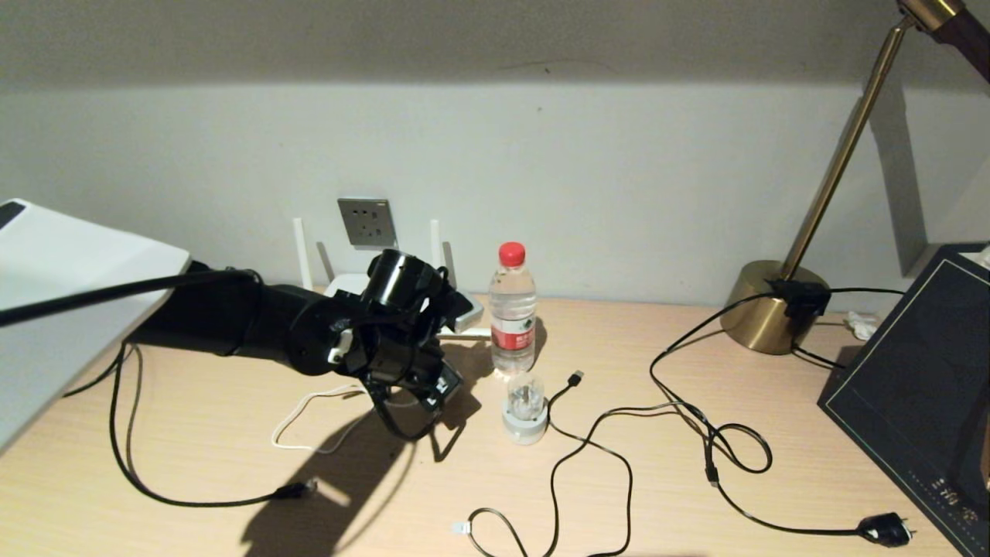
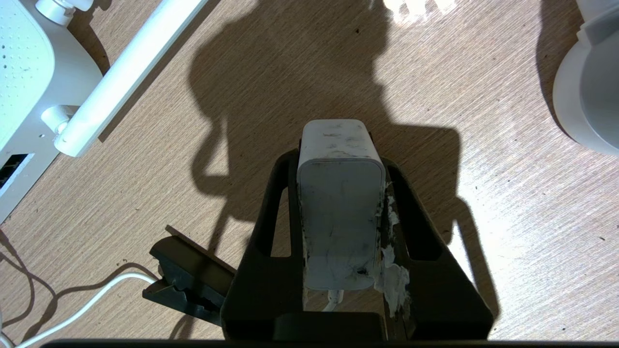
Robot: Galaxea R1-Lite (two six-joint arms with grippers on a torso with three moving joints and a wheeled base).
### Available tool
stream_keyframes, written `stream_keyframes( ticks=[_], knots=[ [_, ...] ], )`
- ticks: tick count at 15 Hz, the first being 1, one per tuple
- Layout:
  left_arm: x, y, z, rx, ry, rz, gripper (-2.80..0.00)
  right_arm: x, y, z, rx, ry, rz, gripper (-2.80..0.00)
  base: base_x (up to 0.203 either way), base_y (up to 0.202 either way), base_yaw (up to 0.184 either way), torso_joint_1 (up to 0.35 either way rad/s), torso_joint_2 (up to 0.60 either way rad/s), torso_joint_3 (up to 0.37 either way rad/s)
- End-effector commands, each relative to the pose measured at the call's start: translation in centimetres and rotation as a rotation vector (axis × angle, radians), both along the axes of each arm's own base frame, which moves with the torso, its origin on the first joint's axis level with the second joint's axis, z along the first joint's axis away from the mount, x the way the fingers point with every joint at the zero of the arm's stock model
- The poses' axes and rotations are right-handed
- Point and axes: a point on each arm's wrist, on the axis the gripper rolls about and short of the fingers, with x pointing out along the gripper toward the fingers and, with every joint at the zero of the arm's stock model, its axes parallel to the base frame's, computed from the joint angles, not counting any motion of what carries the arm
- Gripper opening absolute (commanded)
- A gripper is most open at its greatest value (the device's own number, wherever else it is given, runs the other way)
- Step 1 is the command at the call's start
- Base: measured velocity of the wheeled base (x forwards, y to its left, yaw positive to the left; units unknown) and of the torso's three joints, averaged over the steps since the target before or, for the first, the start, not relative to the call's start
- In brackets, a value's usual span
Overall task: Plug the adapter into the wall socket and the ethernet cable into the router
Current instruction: Pick up plug, then align plug and socket
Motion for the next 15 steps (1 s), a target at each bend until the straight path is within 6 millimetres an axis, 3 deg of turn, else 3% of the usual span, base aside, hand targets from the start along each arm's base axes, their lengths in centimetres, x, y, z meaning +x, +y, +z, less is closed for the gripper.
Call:
stream_keyframes(
  ticks=[1,4,8,11,15],
  knots=[
    [-0.1,-0.1,-0.5,0.01,0.015,-0.004,-2.8,0.3,0.0,-1.0,0.0,0.034,0.001,-2.8,0.0,0.0,0.0,0.0,0.0,0.0],
    [-0.4,0.2,0.7,-0.016,-0.022,-0.001,-2.8,0.3,0.0,-1.0,-0.002,0.034,0.0,-2.8,0.0,0.0,0.0,0.0,0.0,0.0],
    [-1.2,0.9,5.1,-0.337,-0.077,0.202,-2.8,0.3,0.0,-1.0,0.0,0.033,0.001,-2.8,0.0,0.0,0.0,0.0,0.0,0.0],
    [-3.7,4.5,8.0,-0.456,-0.12,0.314,-2.8,0.3,0.0,-1.0,-0.001,0.034,0.0,-2.8,0.0,0.0,0.0,0.0,0.0,0.0],
    [-4.8,10.2,6.7,-0.56,-0.272,0.435,-2.8,0.3,0.0,-1.0,-0.002,0.034,0.0,-2.8,0.0,0.0,0.0,0.0,0.0,0.0]
  ],
)
